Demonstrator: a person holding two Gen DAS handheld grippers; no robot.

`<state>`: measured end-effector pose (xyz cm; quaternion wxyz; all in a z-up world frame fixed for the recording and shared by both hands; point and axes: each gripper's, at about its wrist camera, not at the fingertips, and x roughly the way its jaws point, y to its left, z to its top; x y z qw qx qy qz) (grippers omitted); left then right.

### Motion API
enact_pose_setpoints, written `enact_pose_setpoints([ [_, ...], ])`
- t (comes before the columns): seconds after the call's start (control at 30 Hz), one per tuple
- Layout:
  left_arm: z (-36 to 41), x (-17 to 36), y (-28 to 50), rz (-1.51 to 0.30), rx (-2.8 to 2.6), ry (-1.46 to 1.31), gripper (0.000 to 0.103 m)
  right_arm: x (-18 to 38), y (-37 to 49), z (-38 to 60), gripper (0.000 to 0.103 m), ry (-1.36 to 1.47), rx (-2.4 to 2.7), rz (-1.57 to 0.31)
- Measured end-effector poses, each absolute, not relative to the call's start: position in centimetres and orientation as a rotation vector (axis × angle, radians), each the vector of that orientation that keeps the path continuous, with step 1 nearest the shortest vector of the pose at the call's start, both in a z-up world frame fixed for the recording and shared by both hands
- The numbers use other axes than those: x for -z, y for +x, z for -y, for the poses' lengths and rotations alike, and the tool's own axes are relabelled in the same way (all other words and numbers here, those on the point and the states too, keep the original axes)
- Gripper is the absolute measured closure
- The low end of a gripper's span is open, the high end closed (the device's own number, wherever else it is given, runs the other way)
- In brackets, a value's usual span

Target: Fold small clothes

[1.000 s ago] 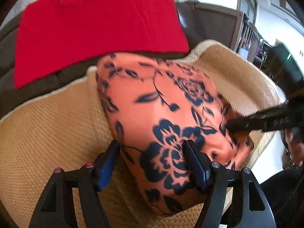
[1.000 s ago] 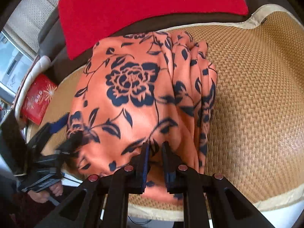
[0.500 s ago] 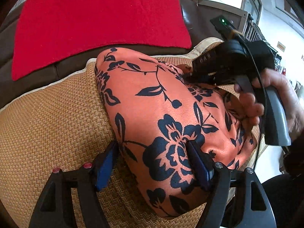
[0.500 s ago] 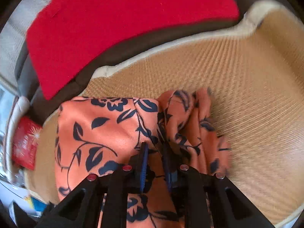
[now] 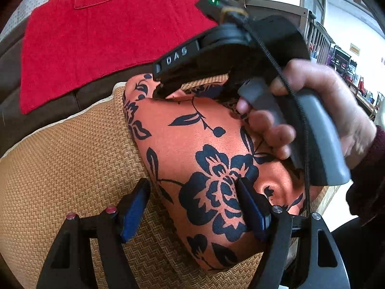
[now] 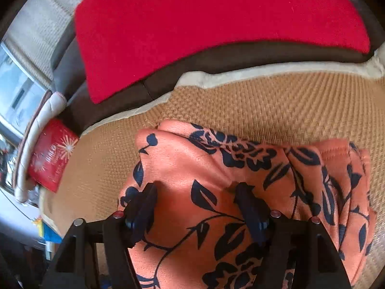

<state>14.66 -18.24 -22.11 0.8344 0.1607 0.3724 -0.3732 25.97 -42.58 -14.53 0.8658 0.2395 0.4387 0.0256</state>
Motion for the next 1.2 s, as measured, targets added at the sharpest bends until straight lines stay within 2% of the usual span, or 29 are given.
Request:
enact_pose_setpoints([
  [0.27, 18.6, 21.8, 13.9, -0.774, 0.763, 0.36, 0.027, 10.6, 19.1, 44.5, 0.033, 0.512, 0.015, -0.774],
  [0.4, 18.8, 21.7, 13.5, -0.773, 0.753, 0.36, 0.027, 9.7, 15.6, 45.5, 0.037, 0.5, 0.081, -0.771],
  [0.57, 19.3, 22.8, 13.9, -0.77, 0.745, 0.369, 0.027, 13.7, 15.1, 47.0, 0.038, 0.519, 0.157, -0.932],
  [0.83, 19.8, 23.3, 14.5, -0.772, 0.74, 0.371, 0.026, 11.4, 12.1, 47.3, 0.038, 0.552, 0.14, -0.854],
  [1.03, 20.3, 23.8, 15.2, -0.783, 0.735, 0.364, 0.025, 13.7, 13.2, 46.2, 0.038, 0.482, 0.146, -0.94],
  [1.2, 20.1, 23.5, 16.5, -0.82, 0.758, 0.304, 0.023, 12.3, 12.1, 48.4, 0.037, 0.603, 0.101, -0.834],
])
